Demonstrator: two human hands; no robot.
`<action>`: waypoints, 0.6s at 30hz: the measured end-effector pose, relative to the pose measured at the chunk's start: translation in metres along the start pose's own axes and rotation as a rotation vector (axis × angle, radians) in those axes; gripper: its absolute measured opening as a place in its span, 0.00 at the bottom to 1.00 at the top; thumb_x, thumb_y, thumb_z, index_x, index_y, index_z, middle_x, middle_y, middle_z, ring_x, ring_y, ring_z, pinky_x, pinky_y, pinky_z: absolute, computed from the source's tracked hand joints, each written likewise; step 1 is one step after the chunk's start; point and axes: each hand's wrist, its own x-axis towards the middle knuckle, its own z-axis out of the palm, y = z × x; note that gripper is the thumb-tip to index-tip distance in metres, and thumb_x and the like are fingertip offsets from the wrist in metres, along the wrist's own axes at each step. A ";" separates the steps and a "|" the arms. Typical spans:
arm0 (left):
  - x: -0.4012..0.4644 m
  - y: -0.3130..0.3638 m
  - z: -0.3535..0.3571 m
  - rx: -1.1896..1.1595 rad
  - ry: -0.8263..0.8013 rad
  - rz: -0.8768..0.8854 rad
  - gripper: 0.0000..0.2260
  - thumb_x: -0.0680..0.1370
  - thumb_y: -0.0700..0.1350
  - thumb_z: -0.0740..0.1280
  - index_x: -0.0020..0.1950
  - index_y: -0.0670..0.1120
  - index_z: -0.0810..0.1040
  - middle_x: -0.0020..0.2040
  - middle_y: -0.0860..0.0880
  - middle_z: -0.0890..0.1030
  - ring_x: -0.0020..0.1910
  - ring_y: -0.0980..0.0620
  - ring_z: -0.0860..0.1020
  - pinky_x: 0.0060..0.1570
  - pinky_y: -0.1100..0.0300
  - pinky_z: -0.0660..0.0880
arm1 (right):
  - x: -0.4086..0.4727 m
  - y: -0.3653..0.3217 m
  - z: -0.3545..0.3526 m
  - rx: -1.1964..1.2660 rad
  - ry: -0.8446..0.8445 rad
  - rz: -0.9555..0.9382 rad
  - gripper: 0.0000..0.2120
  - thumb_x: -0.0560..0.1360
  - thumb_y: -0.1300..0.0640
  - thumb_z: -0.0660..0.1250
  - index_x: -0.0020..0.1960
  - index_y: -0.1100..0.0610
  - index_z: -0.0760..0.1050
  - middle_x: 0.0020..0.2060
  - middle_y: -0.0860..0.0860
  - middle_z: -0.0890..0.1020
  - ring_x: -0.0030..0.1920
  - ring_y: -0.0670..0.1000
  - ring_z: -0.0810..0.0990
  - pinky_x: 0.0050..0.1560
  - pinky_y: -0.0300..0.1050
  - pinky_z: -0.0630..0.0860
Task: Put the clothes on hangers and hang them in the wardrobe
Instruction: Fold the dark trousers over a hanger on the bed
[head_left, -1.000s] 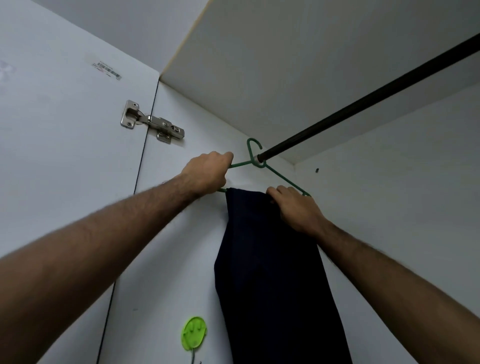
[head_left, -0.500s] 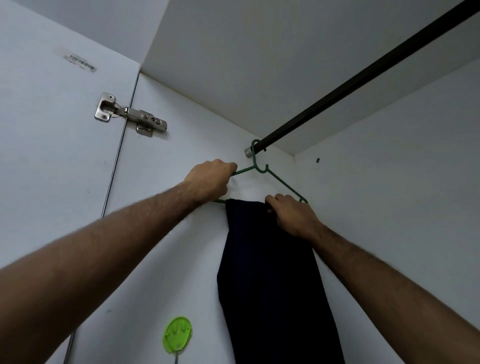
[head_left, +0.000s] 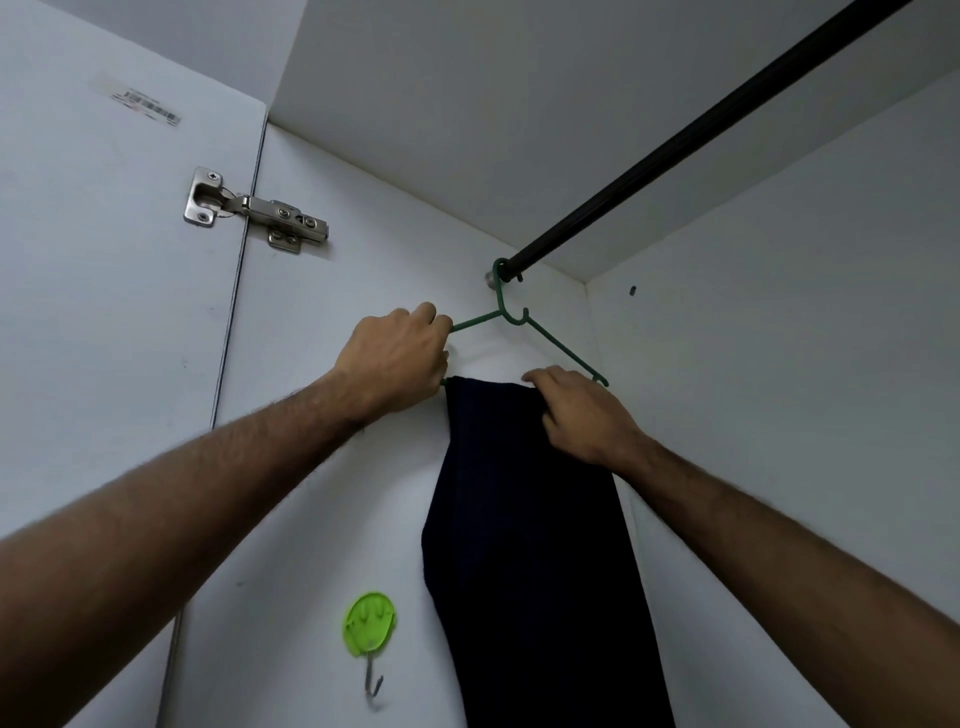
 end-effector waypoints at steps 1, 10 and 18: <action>-0.004 -0.002 -0.002 0.025 0.020 0.017 0.16 0.82 0.52 0.57 0.66 0.46 0.72 0.57 0.47 0.75 0.51 0.45 0.76 0.37 0.52 0.68 | -0.002 -0.005 -0.002 0.025 0.046 -0.010 0.28 0.76 0.63 0.61 0.76 0.56 0.65 0.70 0.57 0.73 0.66 0.59 0.74 0.67 0.55 0.72; -0.076 -0.057 -0.056 0.208 0.053 0.086 0.33 0.81 0.62 0.48 0.79 0.43 0.62 0.77 0.41 0.67 0.75 0.42 0.66 0.71 0.37 0.62 | -0.004 -0.132 -0.047 0.204 0.376 -0.199 0.36 0.82 0.44 0.59 0.83 0.57 0.50 0.82 0.52 0.56 0.81 0.50 0.54 0.81 0.54 0.54; -0.208 -0.205 -0.162 0.356 -0.107 -0.048 0.36 0.81 0.65 0.42 0.83 0.44 0.51 0.82 0.43 0.53 0.82 0.44 0.50 0.77 0.37 0.48 | 0.007 -0.329 -0.079 0.442 0.423 -0.287 0.39 0.82 0.38 0.55 0.84 0.54 0.44 0.83 0.49 0.45 0.82 0.50 0.45 0.81 0.58 0.50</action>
